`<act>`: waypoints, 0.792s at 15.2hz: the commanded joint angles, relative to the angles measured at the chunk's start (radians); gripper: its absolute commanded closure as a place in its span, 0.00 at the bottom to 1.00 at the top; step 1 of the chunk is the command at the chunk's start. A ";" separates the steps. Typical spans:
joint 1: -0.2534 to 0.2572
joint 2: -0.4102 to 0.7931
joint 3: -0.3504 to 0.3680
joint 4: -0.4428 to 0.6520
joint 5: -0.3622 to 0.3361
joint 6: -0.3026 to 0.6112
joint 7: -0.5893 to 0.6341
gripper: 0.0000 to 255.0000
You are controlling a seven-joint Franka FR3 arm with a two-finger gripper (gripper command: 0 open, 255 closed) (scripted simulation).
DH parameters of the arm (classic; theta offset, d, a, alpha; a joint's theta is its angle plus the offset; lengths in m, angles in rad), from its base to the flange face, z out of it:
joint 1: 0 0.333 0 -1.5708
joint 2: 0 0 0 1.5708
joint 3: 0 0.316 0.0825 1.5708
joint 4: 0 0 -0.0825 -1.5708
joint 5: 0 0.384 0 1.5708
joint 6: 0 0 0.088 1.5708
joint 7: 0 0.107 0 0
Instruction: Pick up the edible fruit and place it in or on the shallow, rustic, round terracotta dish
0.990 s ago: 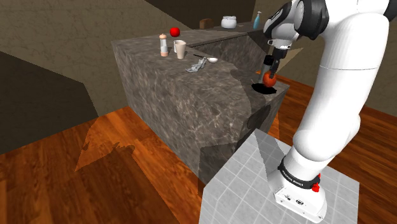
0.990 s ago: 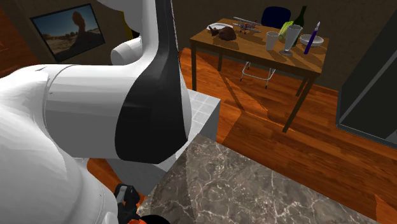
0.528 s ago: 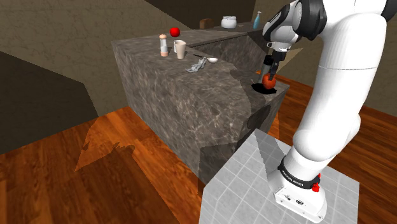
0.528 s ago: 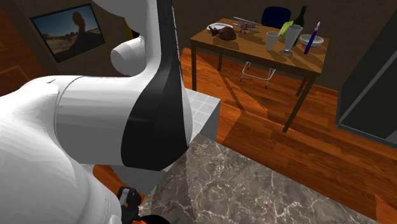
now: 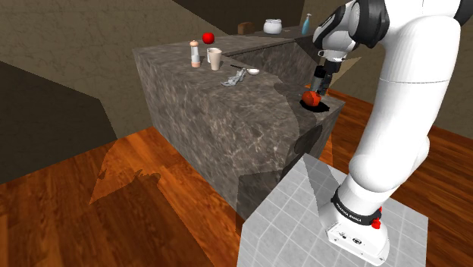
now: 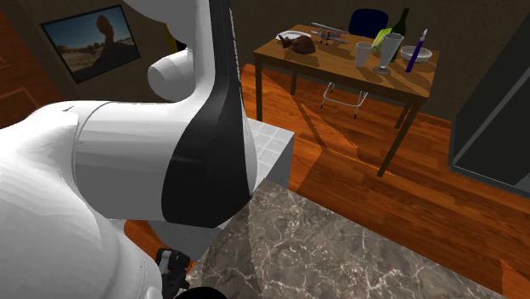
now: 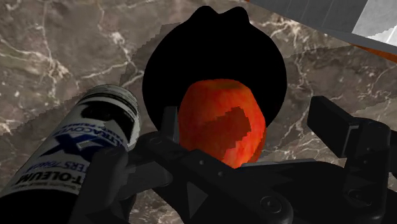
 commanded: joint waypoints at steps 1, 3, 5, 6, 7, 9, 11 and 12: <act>0.003 -0.013 -0.005 0.021 -0.012 -0.030 0.008 0.00; 0.007 -0.033 -0.014 0.068 -0.033 -0.090 0.022 0.00; 0.007 -0.040 -0.016 0.088 -0.039 -0.115 0.026 0.00; 0.007 -0.040 -0.016 0.088 -0.039 -0.114 0.026 0.00; 0.007 -0.040 -0.016 0.088 -0.039 -0.114 0.026 0.00; 0.007 -0.040 -0.016 0.088 -0.039 -0.114 0.026 0.00; 0.007 -0.040 -0.016 0.088 -0.039 -0.115 0.026 0.00; 0.007 -0.040 -0.016 0.088 -0.039 -0.115 0.026 0.00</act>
